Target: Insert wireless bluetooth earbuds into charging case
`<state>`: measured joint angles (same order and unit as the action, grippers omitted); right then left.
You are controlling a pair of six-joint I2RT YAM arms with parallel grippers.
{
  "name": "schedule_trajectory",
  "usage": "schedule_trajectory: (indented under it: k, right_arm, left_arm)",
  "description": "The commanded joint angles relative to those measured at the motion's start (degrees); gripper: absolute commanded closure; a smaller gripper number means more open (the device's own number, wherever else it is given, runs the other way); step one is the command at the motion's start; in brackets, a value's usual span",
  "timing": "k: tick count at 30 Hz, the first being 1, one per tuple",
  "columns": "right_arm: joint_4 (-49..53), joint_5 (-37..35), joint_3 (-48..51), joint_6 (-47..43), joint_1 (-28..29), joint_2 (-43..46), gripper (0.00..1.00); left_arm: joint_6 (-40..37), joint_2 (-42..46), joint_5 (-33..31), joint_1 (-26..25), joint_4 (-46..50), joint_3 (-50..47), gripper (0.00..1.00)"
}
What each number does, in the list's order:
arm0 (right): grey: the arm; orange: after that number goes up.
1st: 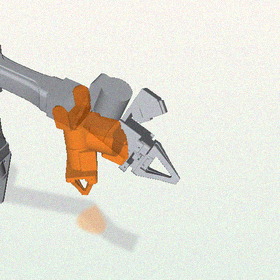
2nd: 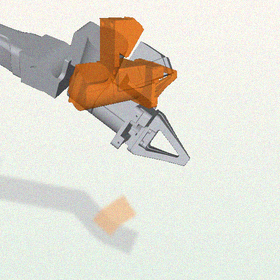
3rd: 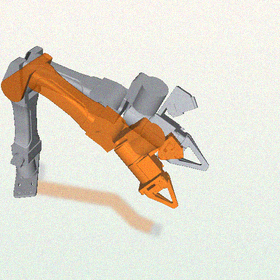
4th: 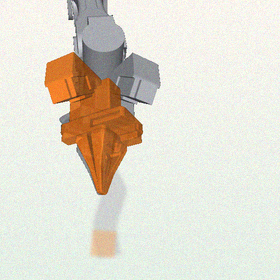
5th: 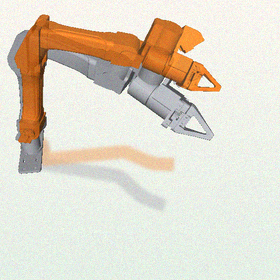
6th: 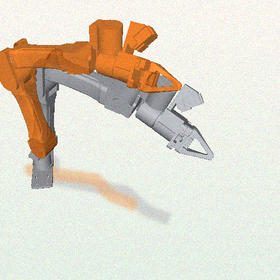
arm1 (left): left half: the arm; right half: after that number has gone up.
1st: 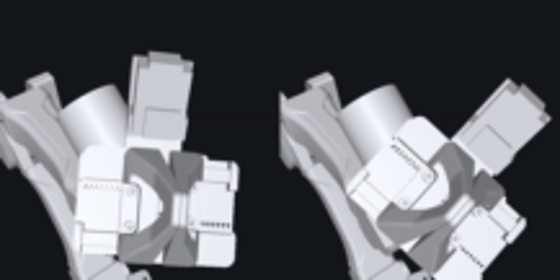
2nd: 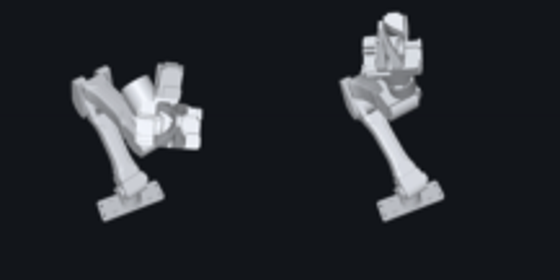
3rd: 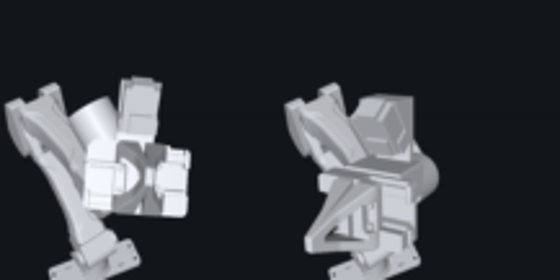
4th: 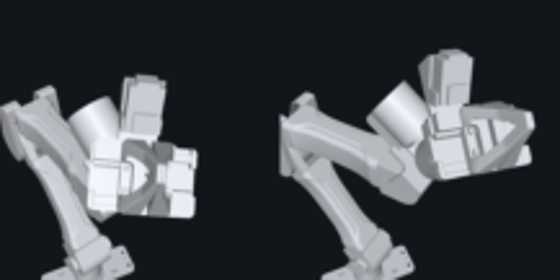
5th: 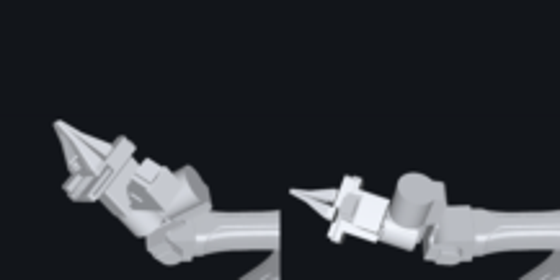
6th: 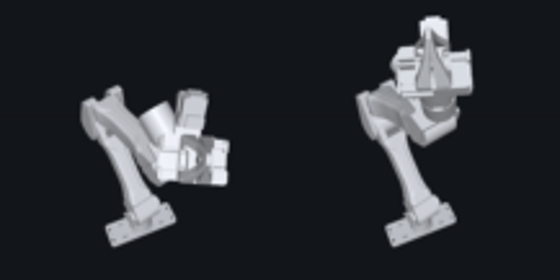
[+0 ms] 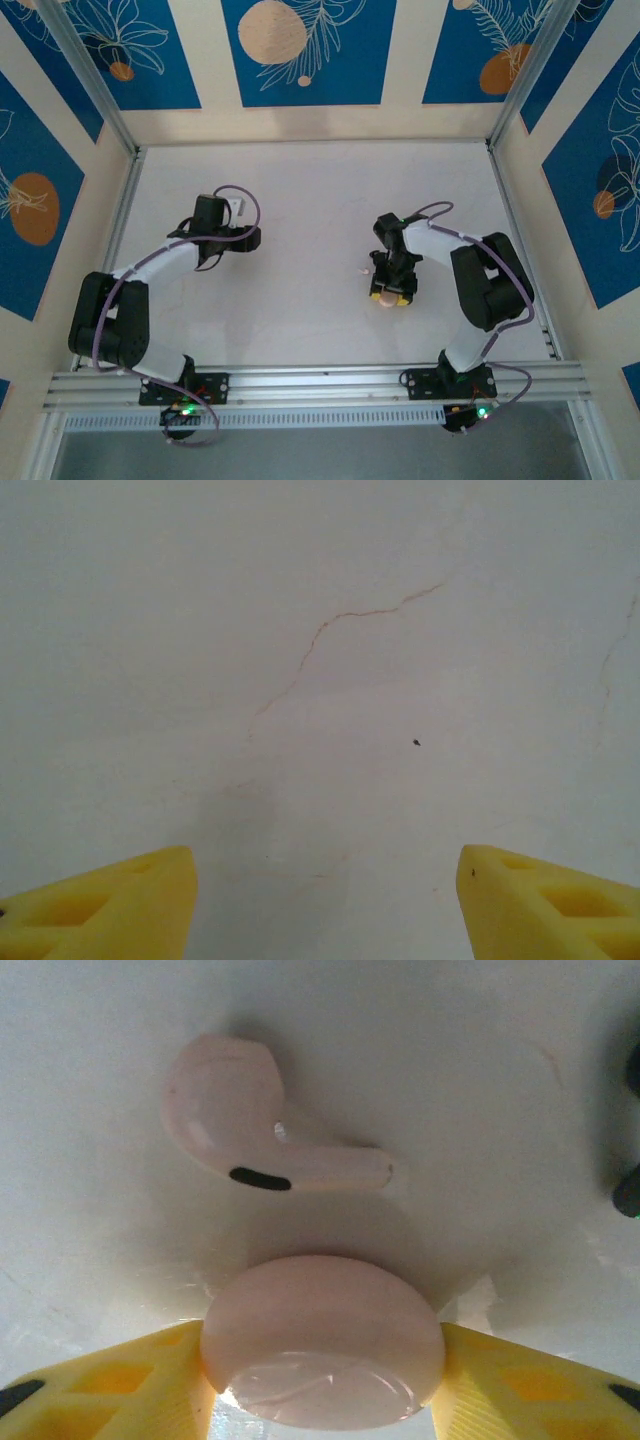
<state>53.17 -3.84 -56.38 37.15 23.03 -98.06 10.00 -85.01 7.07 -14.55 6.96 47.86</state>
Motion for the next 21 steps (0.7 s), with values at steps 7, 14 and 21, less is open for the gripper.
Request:
schedule_trajectory:
  k: [7,14,21]
  right_arm:
    - [-1.1,-1.0,-0.2,-0.3,0.0,2.2,0.55]
    - [-10.2,5.4,4.5,3.9,1.3,17.3,0.56]
    - [-32.7,19.0,12.0,12.0,1.6,31.0,0.58]
  left_arm:
    - [-1.6,0.4,2.9,-0.5,1.5,1.7,0.34]
    - [-8.7,6.4,11.7,-4.7,-7.7,-3.3,0.37]
    - [-16.8,13.8,21.2,-12.0,-36.2,-17.9,0.44]
